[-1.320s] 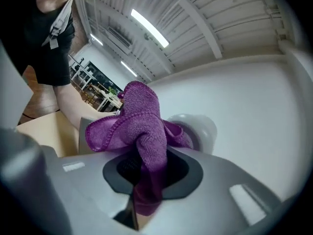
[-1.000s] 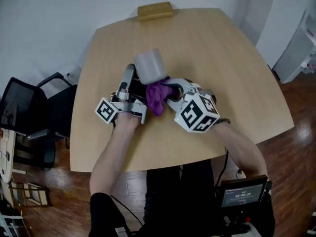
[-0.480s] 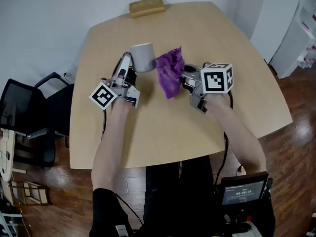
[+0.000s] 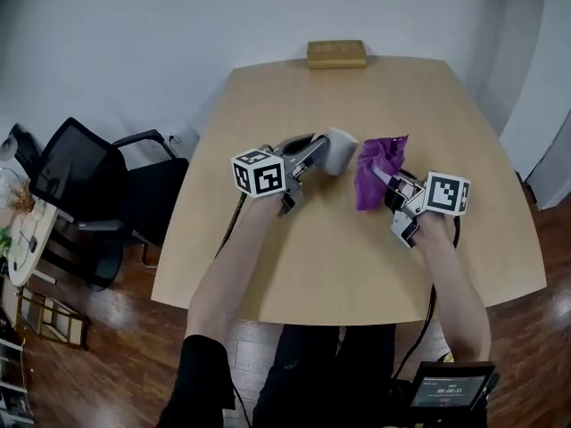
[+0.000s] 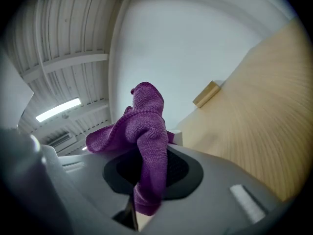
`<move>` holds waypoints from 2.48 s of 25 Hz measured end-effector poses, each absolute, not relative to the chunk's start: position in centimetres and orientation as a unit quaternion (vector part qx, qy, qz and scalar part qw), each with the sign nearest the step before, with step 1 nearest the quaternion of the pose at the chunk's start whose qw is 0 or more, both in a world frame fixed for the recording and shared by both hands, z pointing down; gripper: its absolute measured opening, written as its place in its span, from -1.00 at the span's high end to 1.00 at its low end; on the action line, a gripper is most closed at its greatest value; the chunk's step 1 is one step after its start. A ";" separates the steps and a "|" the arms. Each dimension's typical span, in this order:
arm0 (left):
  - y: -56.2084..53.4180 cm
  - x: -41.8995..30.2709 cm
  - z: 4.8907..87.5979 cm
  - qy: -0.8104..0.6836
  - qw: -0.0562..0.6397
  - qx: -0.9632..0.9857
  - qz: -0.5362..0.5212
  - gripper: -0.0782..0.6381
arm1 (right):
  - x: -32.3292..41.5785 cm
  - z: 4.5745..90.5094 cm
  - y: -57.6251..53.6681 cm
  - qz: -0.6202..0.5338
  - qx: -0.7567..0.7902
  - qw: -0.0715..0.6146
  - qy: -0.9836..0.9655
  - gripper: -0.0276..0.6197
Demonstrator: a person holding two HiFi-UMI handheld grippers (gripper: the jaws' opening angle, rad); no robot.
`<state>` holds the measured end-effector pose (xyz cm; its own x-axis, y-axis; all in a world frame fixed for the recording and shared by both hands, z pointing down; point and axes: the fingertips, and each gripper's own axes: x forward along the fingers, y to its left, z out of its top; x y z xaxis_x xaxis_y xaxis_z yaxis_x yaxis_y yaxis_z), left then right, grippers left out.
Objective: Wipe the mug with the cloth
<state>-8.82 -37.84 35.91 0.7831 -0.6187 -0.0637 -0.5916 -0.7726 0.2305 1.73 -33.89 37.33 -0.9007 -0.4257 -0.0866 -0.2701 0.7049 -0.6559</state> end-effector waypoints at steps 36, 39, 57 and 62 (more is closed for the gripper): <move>-40.6 -12.3 41.2 -0.481 0.064 0.861 0.149 0.59 | 3.4 38.0 -34.3 -0.383 -0.243 0.140 0.880 0.69; -40.6 -12.3 41.3 -0.478 0.065 0.863 0.153 0.58 | 3.2 37.7 -34.2 -0.375 -0.233 0.139 0.886 0.69; -30.8 -12.3 37.0 -0.394 0.156 0.902 -0.082 0.52 | 2.5 37.8 -34.1 -0.366 -0.210 0.131 0.897 0.69; -26.1 -11.2 33.5 -0.338 0.171 0.907 -0.185 0.67 | 1.1 35.8 -32.2 -0.324 -0.161 0.112 0.925 0.69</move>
<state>-11.22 -26.10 33.54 0.7028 -0.6763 -0.2206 -0.5499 -0.7133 0.4345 1.06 -32.22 35.82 -0.9229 -0.3712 -0.1022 -0.2262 0.7376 -0.6362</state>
